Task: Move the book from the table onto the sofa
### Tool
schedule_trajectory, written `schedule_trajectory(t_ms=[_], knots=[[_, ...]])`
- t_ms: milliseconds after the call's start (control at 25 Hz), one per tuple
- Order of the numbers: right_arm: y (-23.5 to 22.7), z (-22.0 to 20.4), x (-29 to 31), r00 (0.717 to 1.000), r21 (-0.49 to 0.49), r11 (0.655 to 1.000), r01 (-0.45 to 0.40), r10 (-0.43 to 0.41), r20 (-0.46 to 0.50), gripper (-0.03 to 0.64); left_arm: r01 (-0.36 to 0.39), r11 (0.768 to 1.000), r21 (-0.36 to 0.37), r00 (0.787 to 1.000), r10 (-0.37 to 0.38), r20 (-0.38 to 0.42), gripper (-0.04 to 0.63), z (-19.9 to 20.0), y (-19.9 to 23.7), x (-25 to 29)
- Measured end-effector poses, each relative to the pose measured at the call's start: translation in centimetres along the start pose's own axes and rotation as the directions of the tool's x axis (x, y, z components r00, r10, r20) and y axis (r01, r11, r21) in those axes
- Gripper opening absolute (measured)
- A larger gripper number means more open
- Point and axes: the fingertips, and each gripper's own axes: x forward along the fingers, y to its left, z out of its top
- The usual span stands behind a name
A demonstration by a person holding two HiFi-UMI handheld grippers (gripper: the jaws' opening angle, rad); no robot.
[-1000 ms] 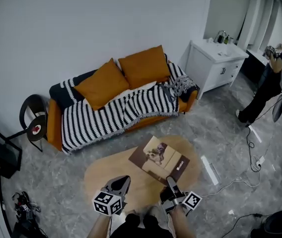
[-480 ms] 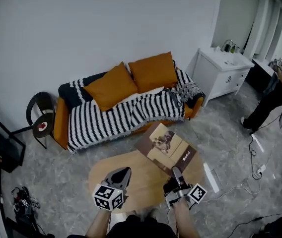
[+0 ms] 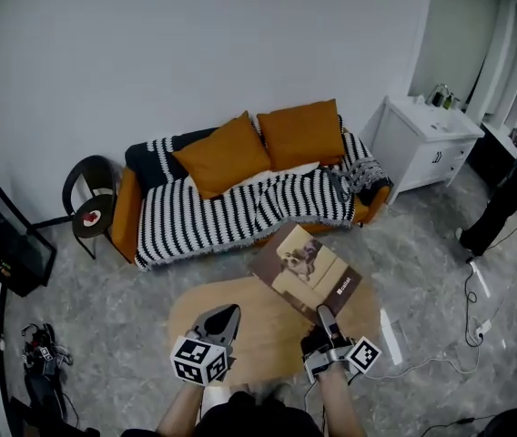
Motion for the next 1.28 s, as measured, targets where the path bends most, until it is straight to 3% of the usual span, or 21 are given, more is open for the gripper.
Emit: schedule_trajectory(t_ms=[240,480,720,1080,1160,1280], knots=[[-0.7,-3.7,1.4,0.99,0.027,1.0,-0.003,0.007,-0.138,0.155,-0.144,0.989,-0.042,0.989,0.145,0.031,0.014,-1.1,1.6,-4.2],[-0.5,-9.8,3.8,0.947,0.057,0.998,-0.001,0.019,-0.319,0.155,-0.315,0.944,-0.097,0.945,0.321,0.059,0.014,-1.7,4.0,-10.2],[0.4,-16.8,5.3,0.869,0.094,0.996,0.011,0.037,-0.493,0.155,-0.471,0.867,-0.162,0.874,0.484,0.05,0.014,-3.2,5.4,-16.9],[0.0,-29.2,5.6,0.742,0.134,0.99,0.046,0.056,-0.668,0.155,-0.659,0.711,-0.246,0.726,0.686,0.039,0.014,-6.2,9.3,-28.6],[-0.1,-32.0,5.4,0.718,0.137,0.989,0.053,0.057,-0.693,0.155,-0.679,0.687,-0.259,0.704,0.71,0.038,0.015,-6.8,10.4,-30.8],[-0.3,-35.7,5.5,0.697,0.135,0.989,0.064,0.053,-0.715,0.155,-0.692,0.669,-0.27,0.686,0.726,0.04,0.014,-7.3,12.2,-33.6]])
